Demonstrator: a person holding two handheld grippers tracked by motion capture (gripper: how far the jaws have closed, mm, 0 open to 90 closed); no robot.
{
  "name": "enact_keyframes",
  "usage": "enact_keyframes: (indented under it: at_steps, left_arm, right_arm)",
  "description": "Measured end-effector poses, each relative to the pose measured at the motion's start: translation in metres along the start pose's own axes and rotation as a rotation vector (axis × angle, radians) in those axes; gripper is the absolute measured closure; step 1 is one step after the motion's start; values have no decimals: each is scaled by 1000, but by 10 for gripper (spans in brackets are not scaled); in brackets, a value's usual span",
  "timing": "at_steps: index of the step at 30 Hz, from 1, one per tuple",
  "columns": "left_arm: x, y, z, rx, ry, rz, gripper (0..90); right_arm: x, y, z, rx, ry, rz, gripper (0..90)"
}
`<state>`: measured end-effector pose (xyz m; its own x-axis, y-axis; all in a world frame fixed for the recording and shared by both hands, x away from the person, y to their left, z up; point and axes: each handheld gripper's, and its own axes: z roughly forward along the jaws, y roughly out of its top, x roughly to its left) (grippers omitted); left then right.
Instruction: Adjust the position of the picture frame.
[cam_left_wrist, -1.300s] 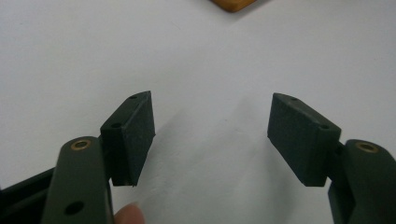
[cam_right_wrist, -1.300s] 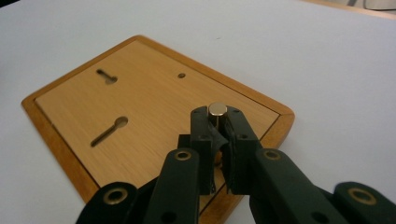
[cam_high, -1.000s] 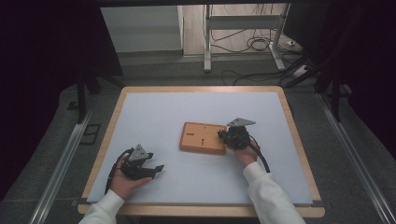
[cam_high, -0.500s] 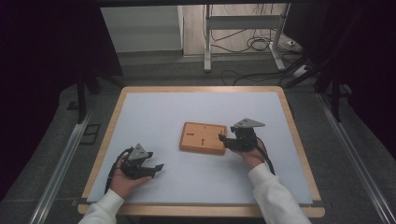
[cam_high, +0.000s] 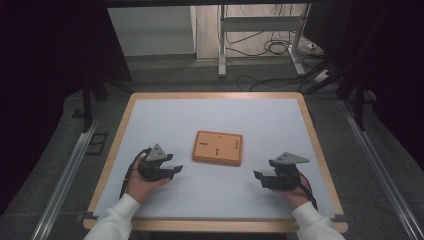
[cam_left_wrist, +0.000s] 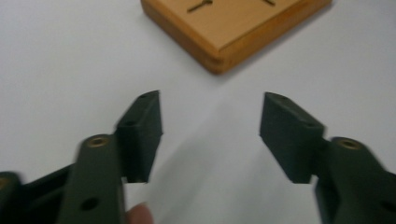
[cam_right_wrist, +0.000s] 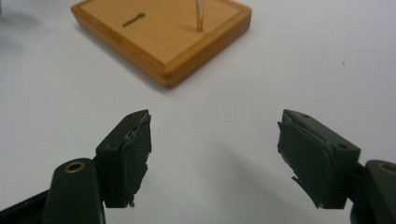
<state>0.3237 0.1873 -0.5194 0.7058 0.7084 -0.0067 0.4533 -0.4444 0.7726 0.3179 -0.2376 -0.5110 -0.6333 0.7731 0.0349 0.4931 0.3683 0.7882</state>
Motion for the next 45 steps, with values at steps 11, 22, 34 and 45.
enact_keyframes:
  at_steps: [11, 22, 34, 45]
  left_arm:
    - [18, 57, 44, 12, -63, -1, 883]
    - [44, 103, 89, 34, -58, -1, 897]
    - [71, 122, 137, 99, -63, -16, 899]
    - [73, 117, 146, 145, -90, -35, 900]
  right_arm:
    - [1, -5, -4, 18, 0, -7, 248]
    - [7, -4, -2, 21, 11, -5, 248]
    - [7, -3, -2, 13, 17, 2, 246]
    - [3, -4, -5, 5, 4, 11, 246]
